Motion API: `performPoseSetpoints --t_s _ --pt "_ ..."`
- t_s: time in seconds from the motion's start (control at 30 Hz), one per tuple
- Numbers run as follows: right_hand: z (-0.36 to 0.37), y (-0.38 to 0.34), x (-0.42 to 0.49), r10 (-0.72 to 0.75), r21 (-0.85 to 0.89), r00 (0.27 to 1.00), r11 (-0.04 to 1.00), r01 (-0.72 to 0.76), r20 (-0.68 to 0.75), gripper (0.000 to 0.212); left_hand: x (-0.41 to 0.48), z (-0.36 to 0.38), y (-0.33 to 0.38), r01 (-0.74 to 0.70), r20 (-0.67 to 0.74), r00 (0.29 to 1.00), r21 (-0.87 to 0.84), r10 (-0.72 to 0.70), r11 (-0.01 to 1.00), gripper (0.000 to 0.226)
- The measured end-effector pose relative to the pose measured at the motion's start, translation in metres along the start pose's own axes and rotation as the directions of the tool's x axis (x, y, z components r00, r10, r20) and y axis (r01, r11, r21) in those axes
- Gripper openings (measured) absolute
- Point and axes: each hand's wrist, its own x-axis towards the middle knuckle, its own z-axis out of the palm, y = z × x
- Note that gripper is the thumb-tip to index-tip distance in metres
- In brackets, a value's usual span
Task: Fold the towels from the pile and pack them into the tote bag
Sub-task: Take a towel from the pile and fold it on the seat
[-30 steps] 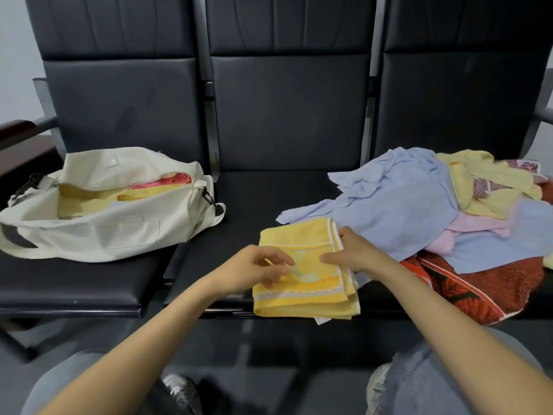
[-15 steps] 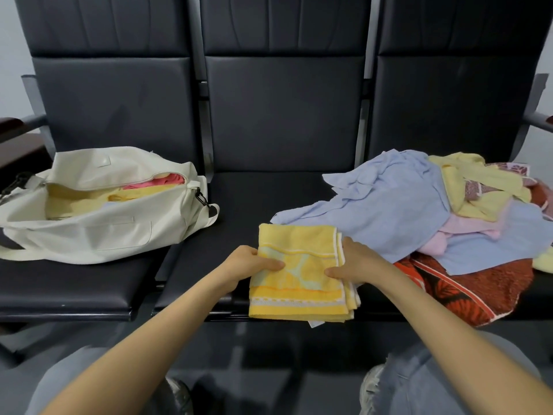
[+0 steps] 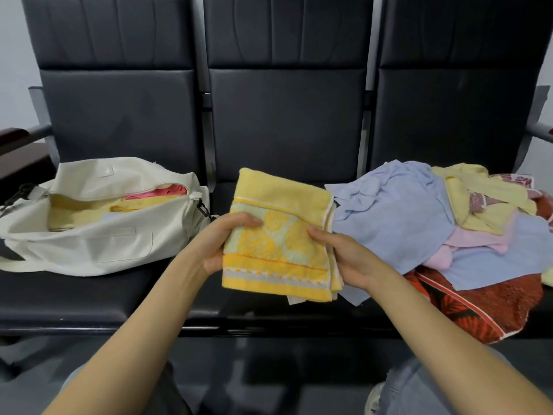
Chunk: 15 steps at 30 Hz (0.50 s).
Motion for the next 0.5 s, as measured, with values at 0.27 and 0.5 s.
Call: performPoseSetpoints --t_s 0.27,0.5 --pt "-0.002 -0.002 0.005 -0.397 -0.423 0.877 0.867 0.263 -0.269 0.049 -0.002 -0.007 -0.015 -0.080 -0.372 0.878 0.508 0.302 0.858 0.068" --pt "0.006 -0.006 0.007 -0.511 -0.581 0.807 0.767 0.273 -0.296 0.031 -0.012 -0.015 -0.015 -0.158 -0.117 0.908 0.795 0.403 0.586 0.046"
